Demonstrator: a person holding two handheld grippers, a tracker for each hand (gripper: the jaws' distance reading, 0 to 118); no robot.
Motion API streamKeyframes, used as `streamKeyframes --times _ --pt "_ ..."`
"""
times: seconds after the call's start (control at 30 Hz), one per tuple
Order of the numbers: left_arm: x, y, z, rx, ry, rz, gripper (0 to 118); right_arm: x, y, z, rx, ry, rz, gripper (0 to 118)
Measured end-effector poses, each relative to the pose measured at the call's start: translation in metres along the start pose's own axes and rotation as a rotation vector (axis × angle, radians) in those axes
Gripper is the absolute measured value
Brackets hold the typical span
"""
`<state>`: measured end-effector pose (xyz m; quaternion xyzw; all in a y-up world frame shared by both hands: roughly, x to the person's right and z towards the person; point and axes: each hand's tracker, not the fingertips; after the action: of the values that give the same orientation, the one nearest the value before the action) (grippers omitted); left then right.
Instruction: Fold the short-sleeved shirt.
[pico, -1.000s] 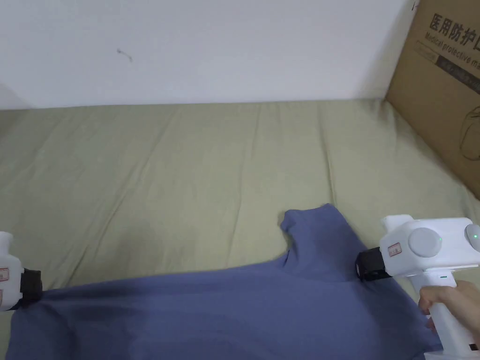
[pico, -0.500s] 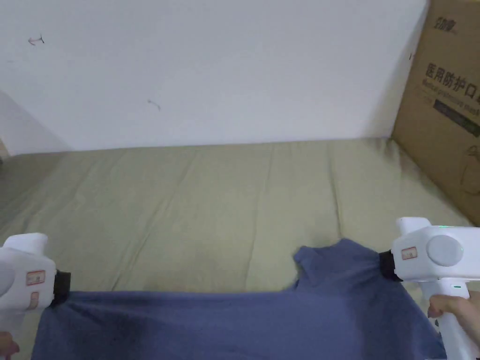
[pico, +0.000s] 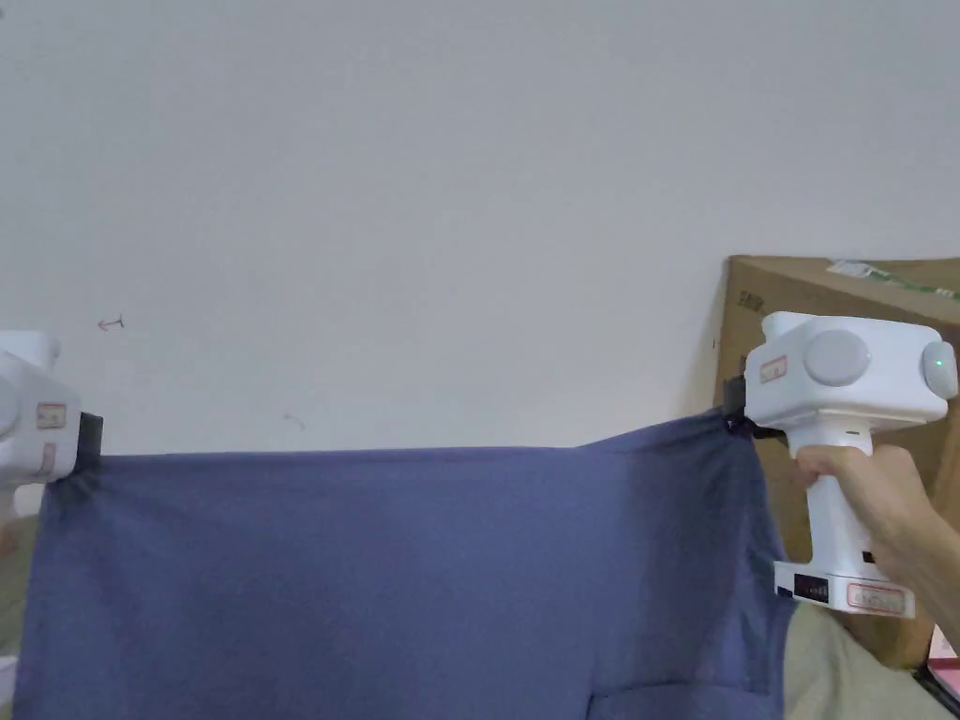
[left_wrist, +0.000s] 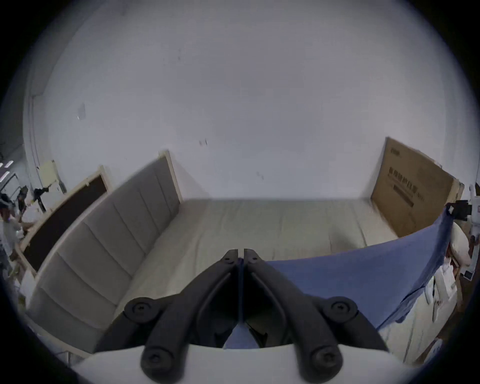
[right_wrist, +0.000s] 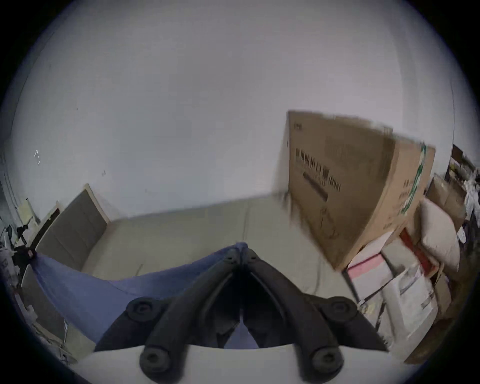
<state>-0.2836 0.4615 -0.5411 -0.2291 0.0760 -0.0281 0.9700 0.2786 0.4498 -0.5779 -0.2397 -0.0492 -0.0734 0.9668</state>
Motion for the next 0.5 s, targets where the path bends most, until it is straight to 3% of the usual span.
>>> streamKeyframes --times 0.23,0.37,0.5 --pt "0.006 0.130 0.005 0.167 0.075 0.075 1 -0.021 0.133 0.023 0.151 0.006 -0.038 0" --pt "0.007 0.196 0.009 0.265 0.123 0.035 1 -0.037 0.198 0.040 0.251 -0.049 0.010 0" --pt "0.004 0.230 0.015 0.337 0.121 0.105 1 -0.043 0.239 0.058 0.318 0.000 -0.102 0"
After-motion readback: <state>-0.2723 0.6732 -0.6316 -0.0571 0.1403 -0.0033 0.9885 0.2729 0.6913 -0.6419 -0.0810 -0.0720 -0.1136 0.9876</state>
